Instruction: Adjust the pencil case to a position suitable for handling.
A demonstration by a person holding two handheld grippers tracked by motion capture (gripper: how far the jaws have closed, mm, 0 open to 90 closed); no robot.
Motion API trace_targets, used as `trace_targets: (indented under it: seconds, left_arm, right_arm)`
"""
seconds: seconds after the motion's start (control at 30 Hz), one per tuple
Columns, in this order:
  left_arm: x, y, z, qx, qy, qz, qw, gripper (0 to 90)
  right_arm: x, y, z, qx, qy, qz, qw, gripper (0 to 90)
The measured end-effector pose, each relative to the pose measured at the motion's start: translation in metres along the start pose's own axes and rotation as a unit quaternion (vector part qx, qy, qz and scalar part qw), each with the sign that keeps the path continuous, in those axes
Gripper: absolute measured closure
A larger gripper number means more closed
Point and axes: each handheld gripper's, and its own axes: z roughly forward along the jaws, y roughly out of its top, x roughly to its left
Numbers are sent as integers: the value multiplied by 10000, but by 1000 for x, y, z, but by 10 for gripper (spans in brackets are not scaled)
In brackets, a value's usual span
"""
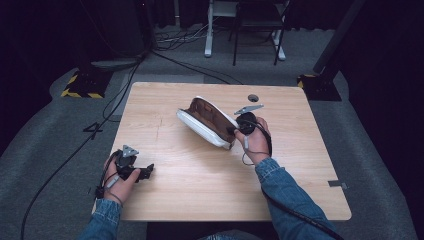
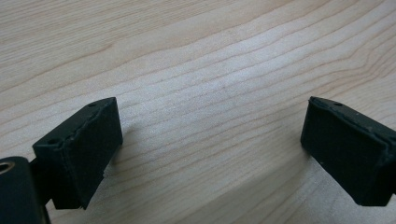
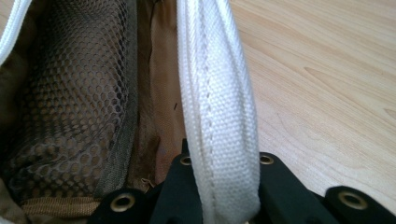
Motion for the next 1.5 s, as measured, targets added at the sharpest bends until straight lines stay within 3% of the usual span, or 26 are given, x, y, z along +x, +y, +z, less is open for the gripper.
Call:
trace_targets:
  seconds: [0.4,0.8,1.27,1.5]
  left_arm:
    - [0,0,0,2,2,-9,10000,57]
    - [0,0,0,3,3,-7,10000,57]
    - [0,0,0,1,4,-9,10000,57]
    - [0,0,0,5,3,-10,10000,56]
  right_arm:
    - [13,-7,-41,-119,256,-192,9994,878]
    - [35,-26,-81,-195,589,-456,9970,878]
    - [56,-57,-111,-208,873,-628,9940,877]
    - [62,-73,-116,-201,967,-648,9930,877]
